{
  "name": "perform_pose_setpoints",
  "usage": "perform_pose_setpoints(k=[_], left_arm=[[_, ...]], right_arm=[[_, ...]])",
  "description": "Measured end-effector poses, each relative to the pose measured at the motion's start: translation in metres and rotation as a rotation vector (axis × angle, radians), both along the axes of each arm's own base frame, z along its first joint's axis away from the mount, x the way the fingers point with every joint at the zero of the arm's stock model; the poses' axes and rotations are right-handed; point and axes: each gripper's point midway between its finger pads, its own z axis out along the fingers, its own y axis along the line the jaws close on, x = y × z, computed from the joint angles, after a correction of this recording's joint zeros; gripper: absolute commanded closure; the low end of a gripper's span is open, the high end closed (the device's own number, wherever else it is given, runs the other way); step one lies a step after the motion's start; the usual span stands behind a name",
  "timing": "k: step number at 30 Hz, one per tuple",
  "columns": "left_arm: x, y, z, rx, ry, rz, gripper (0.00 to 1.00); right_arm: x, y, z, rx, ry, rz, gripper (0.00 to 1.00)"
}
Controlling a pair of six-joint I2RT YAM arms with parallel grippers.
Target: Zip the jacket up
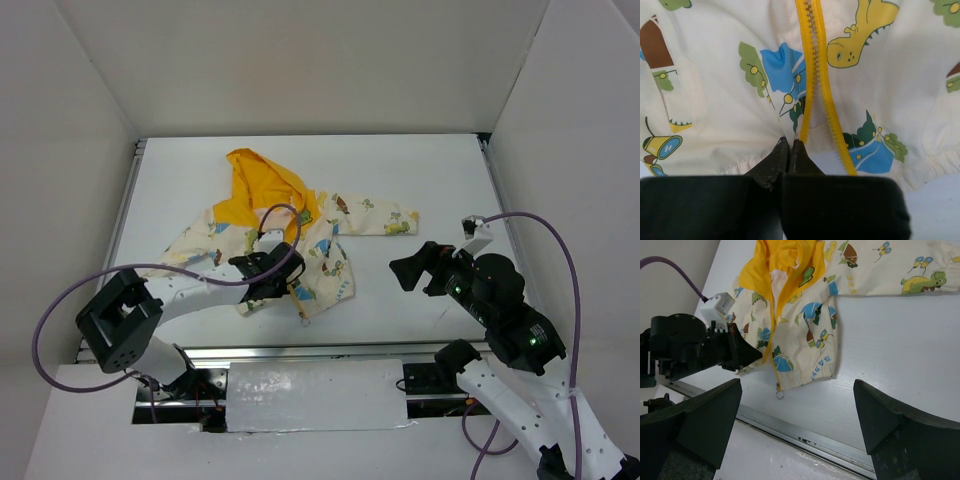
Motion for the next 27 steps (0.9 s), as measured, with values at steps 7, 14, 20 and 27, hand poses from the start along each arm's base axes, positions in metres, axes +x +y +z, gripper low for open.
perform_pose_setpoints(k=[7,14,20,27], left_arm=[[0.004,0.007,0.048,-0.186,-0.118,0.030,1.00],[0.009,0.025,0.069,-0.422,-0.210,0.080,1.00],[0.000,0.024,0.074,-0.544,-0.213,0.089,1.00],[-0.002,0.032,0.090,-0.622,-0.253,0.147,1.00]], right_arm=[[0.005,0.015,-0.001,0.024,0.004,0.055,0.00],[0.024,0.066,-0.046,0.019,0.162,0.215,0.05],[0.018,0.133,-0.130,-0.273,0.381,0.334,0.36],[-0.003,0.184,-0.186,-0.542,0.419,0.397,0.40]])
